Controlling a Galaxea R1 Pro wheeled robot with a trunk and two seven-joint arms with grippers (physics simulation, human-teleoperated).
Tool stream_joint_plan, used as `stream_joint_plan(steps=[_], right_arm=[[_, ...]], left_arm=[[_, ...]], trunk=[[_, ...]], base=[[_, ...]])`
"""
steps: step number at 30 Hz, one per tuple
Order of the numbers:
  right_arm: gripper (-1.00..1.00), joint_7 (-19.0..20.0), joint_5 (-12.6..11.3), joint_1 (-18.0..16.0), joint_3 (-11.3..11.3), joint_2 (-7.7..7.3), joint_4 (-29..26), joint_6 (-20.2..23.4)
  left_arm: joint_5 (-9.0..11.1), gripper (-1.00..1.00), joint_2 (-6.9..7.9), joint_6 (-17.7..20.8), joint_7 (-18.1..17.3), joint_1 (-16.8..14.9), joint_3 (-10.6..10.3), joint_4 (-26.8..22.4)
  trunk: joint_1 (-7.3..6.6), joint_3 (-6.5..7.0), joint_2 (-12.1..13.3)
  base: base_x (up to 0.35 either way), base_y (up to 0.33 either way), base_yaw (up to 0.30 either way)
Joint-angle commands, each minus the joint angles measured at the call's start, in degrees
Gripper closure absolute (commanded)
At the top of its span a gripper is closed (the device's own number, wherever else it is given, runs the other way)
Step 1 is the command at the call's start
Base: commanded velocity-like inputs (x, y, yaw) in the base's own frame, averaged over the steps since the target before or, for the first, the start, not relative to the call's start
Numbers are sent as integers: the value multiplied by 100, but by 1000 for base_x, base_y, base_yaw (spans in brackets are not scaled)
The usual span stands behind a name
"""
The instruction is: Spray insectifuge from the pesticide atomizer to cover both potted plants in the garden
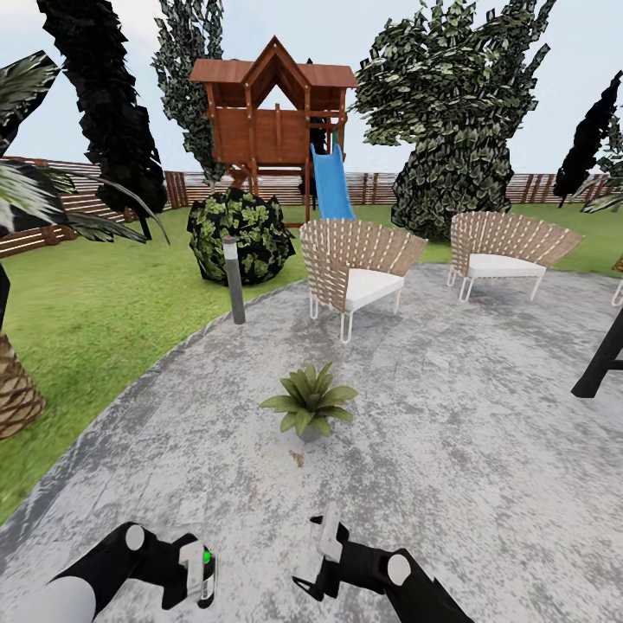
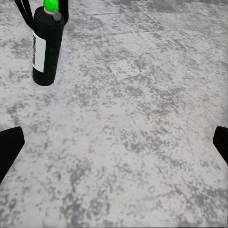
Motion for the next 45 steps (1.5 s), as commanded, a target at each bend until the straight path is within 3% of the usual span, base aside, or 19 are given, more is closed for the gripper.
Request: stream_joint_plan(steps=[1, 4, 6, 8, 10, 13, 15, 18, 21, 22, 26, 30, 34, 40, 45], right_arm=[[-100, -10, 59, -3, -16, -6, 4, -32], [-100, -95, 58, -1, -48, -109, 35, -37], [-100, -492, 34, -1, -57, -388, 242, -43], [-100, -1066, 16, -3, -101, -594, 704, -48], [-100, -1648, 11, -2, -220, -680, 1149, -53], [-100, -2678, 5, -1, -580, -871, 1907, -56], [-100, -2886, -16, -1, -781, -1004, 2235, -58], [-100, -3001, -253, 4, -1195, -1150, 2593, -63], [-100, -3179, -702, 12, -1595, -1246, 2717, -61], [-100, -3410, -926, 10, -1709, -1272, 2739, -59], [-100, -4536, -1417, 14, -1812, -1293, 2767, -57], [-100, -4975, -1819, 12, -1826, -1288, 2806, -56], [-100, -5031, -1959, 11, -1824, -1265, 2814, -45], [-100, -5042, -1990, 10, -1828, -1241, 2808, -39], [-100, -5038, -2004, 12, -1828, -1239, 2804, -52]], left_arm=[[-17, 100, 37, -19, 2, -1, 48, -6], [125, 100, 95, -8, 232, 0, 214, -6], [213, 100, 101, 24, 452, -3, 500, -6], [244, 100, 104, 51, 548, -7, 849, -6], [253, 100, 100, 68, 581, -8, 1186, -6], [246, 100, 97, 126, 611, -19, 1825, -6], [243, 100, 96, 243, 617, -30, 1963, -6], [233, 100, 88, 680, 609, -40, 2033, -12], [224, 100, 71, 1154, 605, -58, 2051, -42], [233, 100, 66, 1362, 605, -74, 2054, -55], [253, 100, 41, 2125, 604, -106, 2058, -73], [258, 100, 8, 2773, 584, -160, 2058, -103], [259, 100, 1, 2982, 575, -365, 2058, -100], [217, 100, 29, 3896, 510, -809, 2016, -100], [209, 100, -48, 4099, 410, -896, 2015, -411]], trunk=[[-1, -5, -2], [-1, -5, -2], [-1, -5, -2], [-1, -5, -2], [-1, -5, -2], [-1, -5, -2], [-1, -5, -2], [-1, -5, -2], [-1, -5, -2], [-1, -5, -2], [-1, -5, -2], [-1, -5, -2], [-1, -5, -2], [-1, -5, -2], [-1, -5, -2]], base=[[0, 0, 0], [0, 0, 0], [0, 0, 0], [0, 0, 0], [0, 0, 0], [0, 0, 0], [0, 0, 0], [0, 0, 0], [0, 0, 0], [0, 0, 0], [0, 0, 0], [0, 0, 0], [0, 0, 0], [0, 0, 0], [6, 1, 0]])
